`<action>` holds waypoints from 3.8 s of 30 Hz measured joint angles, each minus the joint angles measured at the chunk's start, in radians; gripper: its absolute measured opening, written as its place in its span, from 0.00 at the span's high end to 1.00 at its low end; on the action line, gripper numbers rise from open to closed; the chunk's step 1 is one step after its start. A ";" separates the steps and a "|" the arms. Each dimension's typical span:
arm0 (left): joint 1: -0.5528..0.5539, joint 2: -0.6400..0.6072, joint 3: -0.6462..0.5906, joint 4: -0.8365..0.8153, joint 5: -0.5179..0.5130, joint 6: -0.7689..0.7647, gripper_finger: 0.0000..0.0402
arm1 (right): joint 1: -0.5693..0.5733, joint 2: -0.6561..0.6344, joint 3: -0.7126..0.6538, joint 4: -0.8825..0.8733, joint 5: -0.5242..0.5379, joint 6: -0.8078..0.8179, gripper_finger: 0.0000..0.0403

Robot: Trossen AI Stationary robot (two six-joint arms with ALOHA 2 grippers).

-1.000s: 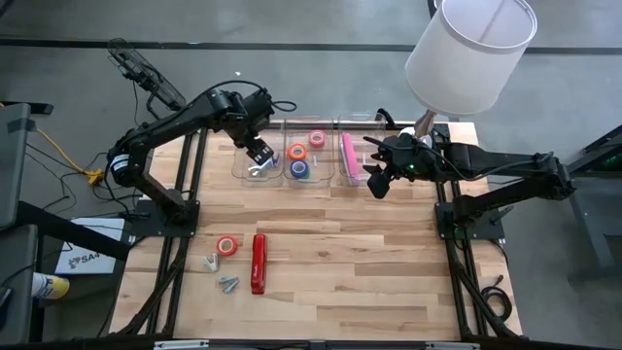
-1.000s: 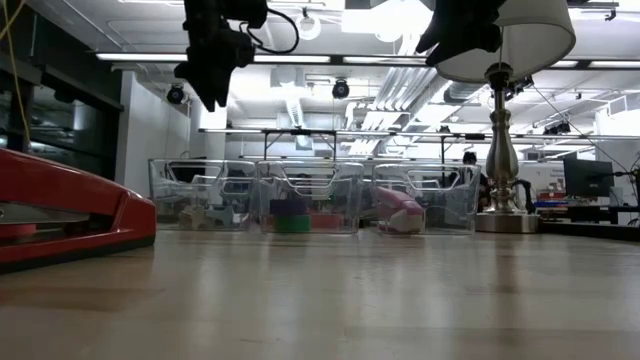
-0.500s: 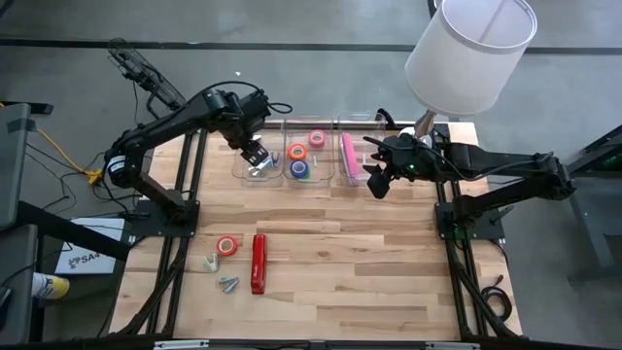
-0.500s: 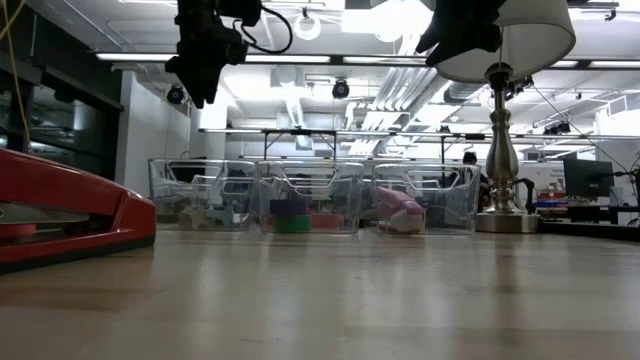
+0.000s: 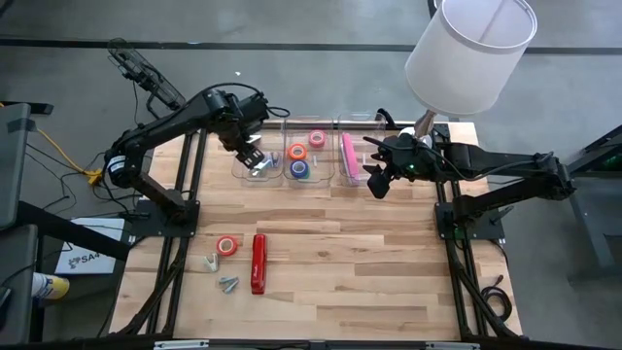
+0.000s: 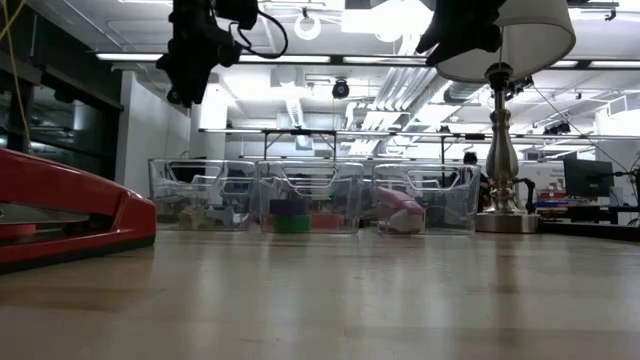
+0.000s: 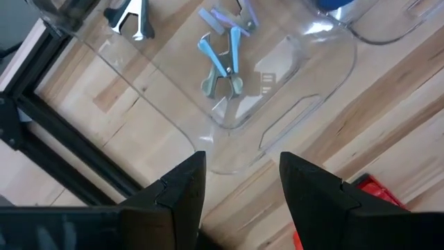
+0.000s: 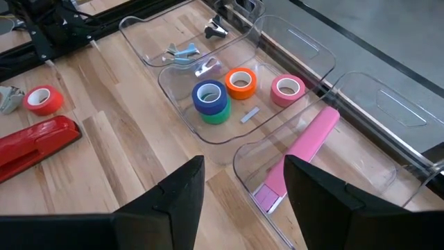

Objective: Pick and place Stapler, Stapler remover, tape
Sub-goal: Put the red tape into the middle transparent bin

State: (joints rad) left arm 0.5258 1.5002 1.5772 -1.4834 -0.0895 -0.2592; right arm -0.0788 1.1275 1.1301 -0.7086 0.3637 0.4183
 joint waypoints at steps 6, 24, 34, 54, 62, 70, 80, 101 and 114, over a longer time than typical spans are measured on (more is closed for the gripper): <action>-0.043 -0.006 0.000 -0.017 -0.025 -0.008 0.55 | 0.000 0.000 0.000 -0.001 0.000 0.000 0.53; -0.192 -0.055 -0.001 -0.072 -0.112 -0.087 0.55 | 0.000 0.000 0.000 -0.001 0.000 0.011 0.53; -0.222 -0.060 -0.001 -0.088 -0.113 -0.105 0.55 | 0.000 0.000 0.000 -0.005 0.000 0.023 0.53; -0.222 -0.060 -0.001 -0.088 -0.035 -0.253 0.55 | 0.000 0.000 0.000 -0.007 0.000 0.019 0.53; -0.249 -0.060 -0.001 -0.088 -0.030 -0.409 0.55 | 0.000 0.000 0.000 -0.011 0.000 -0.001 0.53; -0.324 -0.060 -0.001 -0.088 -0.035 -0.555 0.55 | 0.000 0.000 0.000 -0.012 0.000 -0.050 0.53; -0.443 -0.060 -0.001 -0.088 -0.067 -0.759 0.55 | 0.000 0.000 0.000 -0.012 0.000 -0.108 0.53; -0.692 -0.059 -0.050 -0.087 -0.095 -1.282 0.55 | 0.000 0.000 0.000 -0.013 -0.087 -0.332 0.53; -0.821 -0.058 -0.457 0.167 0.123 -1.499 0.55 | 0.000 0.000 0.000 -0.013 -0.135 -0.419 0.53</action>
State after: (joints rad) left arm -0.2956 1.4418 1.1202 -1.3165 0.0336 -1.7582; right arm -0.0792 1.1271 1.1301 -0.7216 0.2283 -0.0011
